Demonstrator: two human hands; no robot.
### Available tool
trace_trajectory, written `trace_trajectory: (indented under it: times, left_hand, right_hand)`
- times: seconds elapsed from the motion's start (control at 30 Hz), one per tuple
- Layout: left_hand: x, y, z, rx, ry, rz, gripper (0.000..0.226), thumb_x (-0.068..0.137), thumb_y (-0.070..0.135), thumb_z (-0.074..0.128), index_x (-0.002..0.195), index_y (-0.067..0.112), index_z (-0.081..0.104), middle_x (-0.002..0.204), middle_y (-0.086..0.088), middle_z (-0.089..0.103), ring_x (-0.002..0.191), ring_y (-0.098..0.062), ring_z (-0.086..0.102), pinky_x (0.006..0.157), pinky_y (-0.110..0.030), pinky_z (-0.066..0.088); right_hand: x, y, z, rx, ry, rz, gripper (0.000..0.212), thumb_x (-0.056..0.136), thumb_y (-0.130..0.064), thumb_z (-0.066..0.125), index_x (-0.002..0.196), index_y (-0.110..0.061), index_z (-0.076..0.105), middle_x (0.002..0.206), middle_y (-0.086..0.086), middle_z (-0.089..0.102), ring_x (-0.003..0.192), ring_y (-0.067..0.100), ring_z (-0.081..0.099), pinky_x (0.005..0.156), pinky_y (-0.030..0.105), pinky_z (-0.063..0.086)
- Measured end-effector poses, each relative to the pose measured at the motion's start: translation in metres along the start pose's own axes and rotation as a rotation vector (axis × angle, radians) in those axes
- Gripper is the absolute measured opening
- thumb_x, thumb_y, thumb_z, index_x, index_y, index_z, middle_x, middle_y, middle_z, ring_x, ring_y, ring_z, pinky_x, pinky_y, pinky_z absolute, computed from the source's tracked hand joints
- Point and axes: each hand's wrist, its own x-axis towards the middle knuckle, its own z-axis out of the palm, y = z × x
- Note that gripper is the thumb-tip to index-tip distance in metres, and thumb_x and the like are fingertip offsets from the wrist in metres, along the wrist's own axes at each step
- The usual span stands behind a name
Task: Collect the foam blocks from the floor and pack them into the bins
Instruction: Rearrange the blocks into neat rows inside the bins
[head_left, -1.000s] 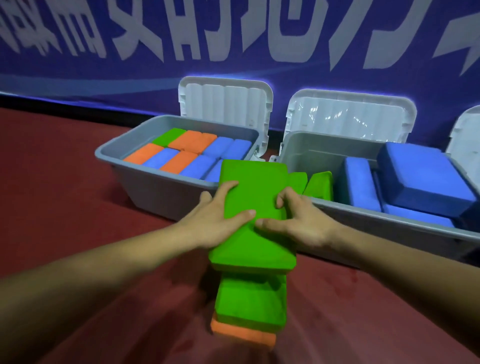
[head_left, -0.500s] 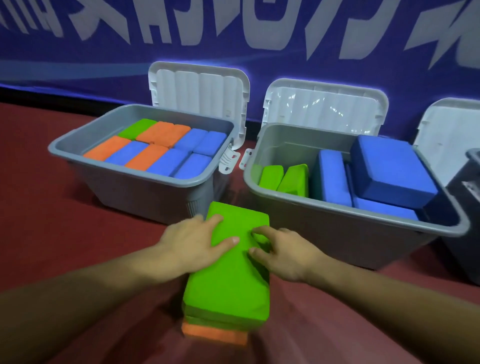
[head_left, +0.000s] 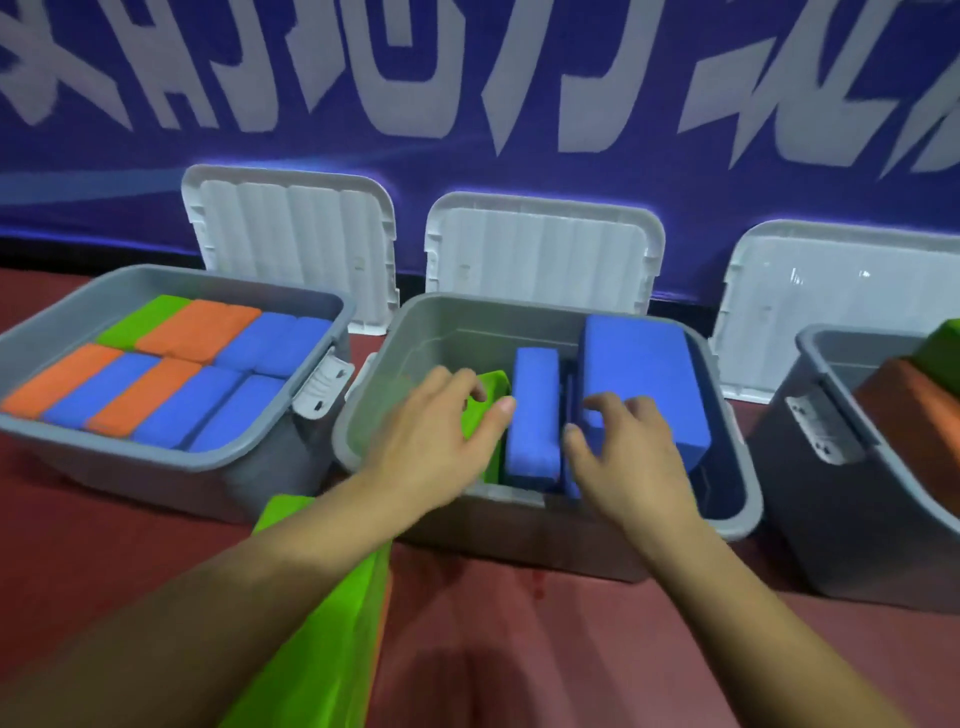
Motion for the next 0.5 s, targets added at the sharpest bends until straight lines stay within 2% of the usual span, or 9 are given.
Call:
trace_trajectory:
  times: [0.1,0.17,0.27,0.33,0.4,0.5]
  left_hand:
    - [0.02,0.042,0.044,-0.111,-0.049,-0.101,0.064,0.086,0.073,0.033,0.124,0.029,0.059,0.114,-0.002,0.058,0.11,-0.026,0.059,0.096,-0.041,0.048]
    - [0.034,0.061,0.077,-0.114,-0.124,-0.129,0.068,0.089,0.071,0.035,0.141,0.029,0.051,0.136,-0.005,0.055,0.128,-0.025,0.052,0.107,-0.039,0.043]
    - [0.051,0.075,0.126,-0.186,-0.251,-0.178,0.075,0.093,0.069,0.037,0.157,0.032,0.028,0.161,-0.006,0.034,0.149,-0.024,0.03,0.12,-0.042,0.029]
    - [0.064,0.077,0.15,-0.231,-0.319,-0.231,0.076,0.095,0.069,0.036,0.16,0.036,0.014,0.168,-0.007,0.019,0.155,-0.025,0.016,0.123,-0.044,0.021]
    - [0.074,0.078,0.161,-0.292,-0.347,-0.269,0.073,0.099,0.065,0.036,0.161,0.036,0.009,0.168,-0.009,0.016,0.156,-0.025,0.012,0.124,-0.043,0.018]
    - [0.076,0.08,0.159,-0.341,-0.334,-0.286,0.071,0.1,0.063,0.039,0.161,0.038,0.011,0.164,-0.012,0.025,0.151,-0.026,0.026,0.119,-0.039,0.023]
  right_hand:
    - [0.002,0.044,-0.01,-0.067,0.096,0.202,0.048,0.092,-0.039,0.064,0.136,-0.021,0.061,0.134,0.019,0.051,0.125,0.042,0.045,0.1,0.05,0.04]
    - [0.009,0.065,-0.012,-0.041,0.072,0.297,0.054,0.095,-0.043,0.06,0.145,-0.023,0.054,0.149,0.022,0.042,0.137,0.041,0.037,0.11,0.049,0.034]
    - [0.015,0.087,-0.006,0.137,-0.07,0.407,0.068,0.099,-0.049,0.055,0.158,-0.025,0.033,0.164,0.022,0.021,0.153,0.034,0.018,0.121,0.044,0.022]
    - [0.014,0.096,0.0,0.235,-0.116,0.396,0.075,0.099,-0.05,0.055,0.162,-0.026,0.022,0.168,0.015,0.015,0.156,0.027,0.012,0.122,0.041,0.02]
    - [0.016,0.105,0.004,0.293,-0.092,0.361,0.083,0.097,-0.049,0.059,0.163,-0.026,0.015,0.167,0.01,0.021,0.154,0.024,0.018,0.119,0.039,0.025]
    - [0.025,0.106,-0.003,0.38,0.005,0.399,0.089,0.089,-0.062,0.06,0.161,-0.024,0.022,0.161,0.012,0.033,0.146,0.027,0.036,0.114,0.04,0.033]
